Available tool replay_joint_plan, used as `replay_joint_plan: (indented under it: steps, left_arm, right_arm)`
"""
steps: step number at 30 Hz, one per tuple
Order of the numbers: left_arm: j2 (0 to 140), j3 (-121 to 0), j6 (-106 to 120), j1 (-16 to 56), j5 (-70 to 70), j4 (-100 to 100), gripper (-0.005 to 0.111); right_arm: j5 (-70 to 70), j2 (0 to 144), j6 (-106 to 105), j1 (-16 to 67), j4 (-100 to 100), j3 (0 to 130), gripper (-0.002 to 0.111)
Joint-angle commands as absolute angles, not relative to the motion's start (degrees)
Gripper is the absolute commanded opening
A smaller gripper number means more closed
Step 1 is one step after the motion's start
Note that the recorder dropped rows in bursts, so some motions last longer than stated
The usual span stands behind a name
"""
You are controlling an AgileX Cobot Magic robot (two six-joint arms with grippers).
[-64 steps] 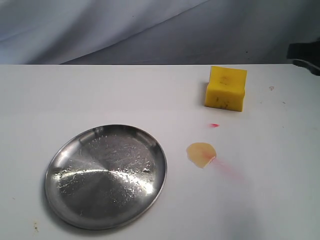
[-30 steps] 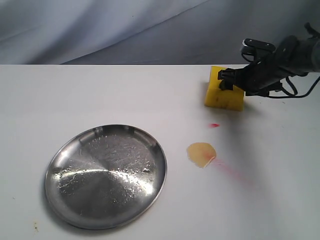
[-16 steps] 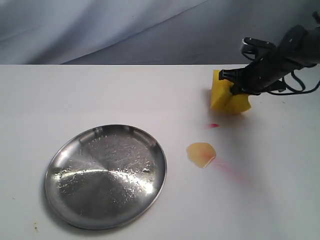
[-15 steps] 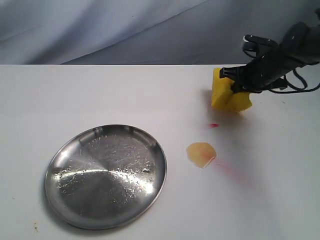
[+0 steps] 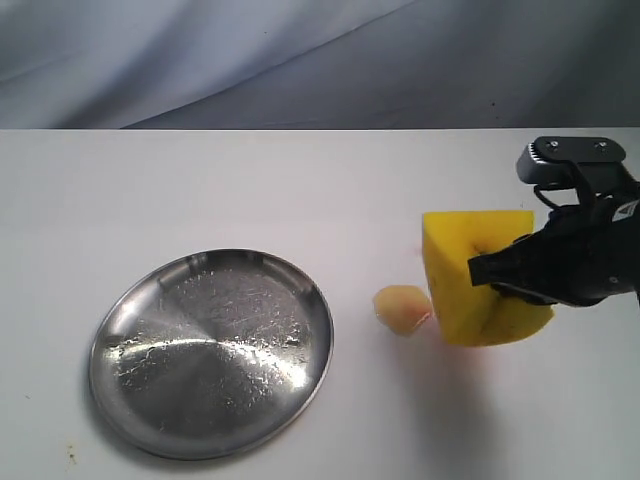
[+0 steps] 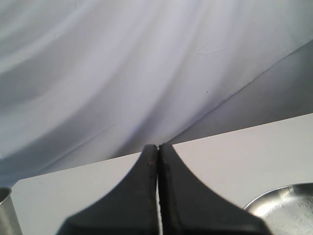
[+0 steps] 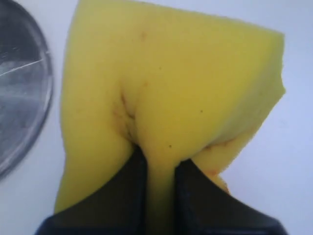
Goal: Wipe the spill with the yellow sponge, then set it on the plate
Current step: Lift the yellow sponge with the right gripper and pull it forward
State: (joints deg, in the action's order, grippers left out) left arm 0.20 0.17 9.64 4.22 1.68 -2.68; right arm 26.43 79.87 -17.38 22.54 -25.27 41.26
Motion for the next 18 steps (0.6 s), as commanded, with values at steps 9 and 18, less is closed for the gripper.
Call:
replay_joint_plan:
  steps: [9, 18]
  left_arm:
    - [0.0, 0.0, 9.1, 4.0, 1.3, -2.4, 0.0]
    - [0.0, 0.0, 9.1, 4.0, 1.3, -2.4, 0.0]
  right_arm:
    - [21.8, 90.8, -12.0, 30.9, -25.6, 46.1, 0.0]
    - [21.9, 108.0, -12.0, 30.9, -23.2, 56.1, 0.0]
